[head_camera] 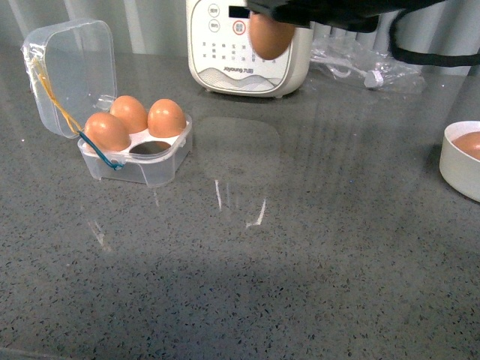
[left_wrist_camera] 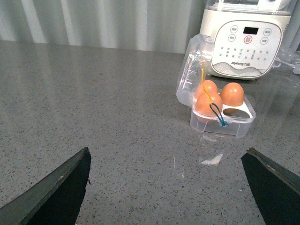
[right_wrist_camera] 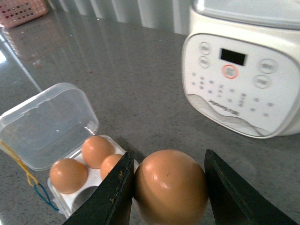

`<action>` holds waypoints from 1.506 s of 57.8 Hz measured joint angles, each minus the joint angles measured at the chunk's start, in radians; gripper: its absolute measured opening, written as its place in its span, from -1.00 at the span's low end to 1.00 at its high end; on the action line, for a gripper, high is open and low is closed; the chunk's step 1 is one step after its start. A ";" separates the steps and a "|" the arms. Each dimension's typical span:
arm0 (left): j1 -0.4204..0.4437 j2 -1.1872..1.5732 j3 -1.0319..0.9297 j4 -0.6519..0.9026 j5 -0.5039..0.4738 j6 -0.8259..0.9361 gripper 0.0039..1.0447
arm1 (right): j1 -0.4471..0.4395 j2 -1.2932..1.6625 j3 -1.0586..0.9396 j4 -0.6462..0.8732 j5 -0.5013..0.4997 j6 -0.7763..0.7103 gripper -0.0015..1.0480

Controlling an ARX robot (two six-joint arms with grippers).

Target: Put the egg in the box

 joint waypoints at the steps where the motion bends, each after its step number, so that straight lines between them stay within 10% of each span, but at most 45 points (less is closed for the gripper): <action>1: 0.000 0.000 0.000 0.000 0.000 0.000 0.87 | 0.010 0.013 0.011 0.000 -0.002 0.003 -0.26; 53: 0.000 0.000 0.000 0.000 0.000 0.000 0.87 | 0.184 0.244 0.176 -0.099 -0.010 -0.048 -0.26; 74: 0.000 0.000 0.000 0.000 0.000 0.000 0.87 | 0.172 0.229 0.176 -0.102 -0.002 -0.037 0.88; 87: 0.000 0.000 0.000 0.000 0.000 0.000 0.87 | 0.121 0.152 0.131 -0.084 0.054 0.030 0.86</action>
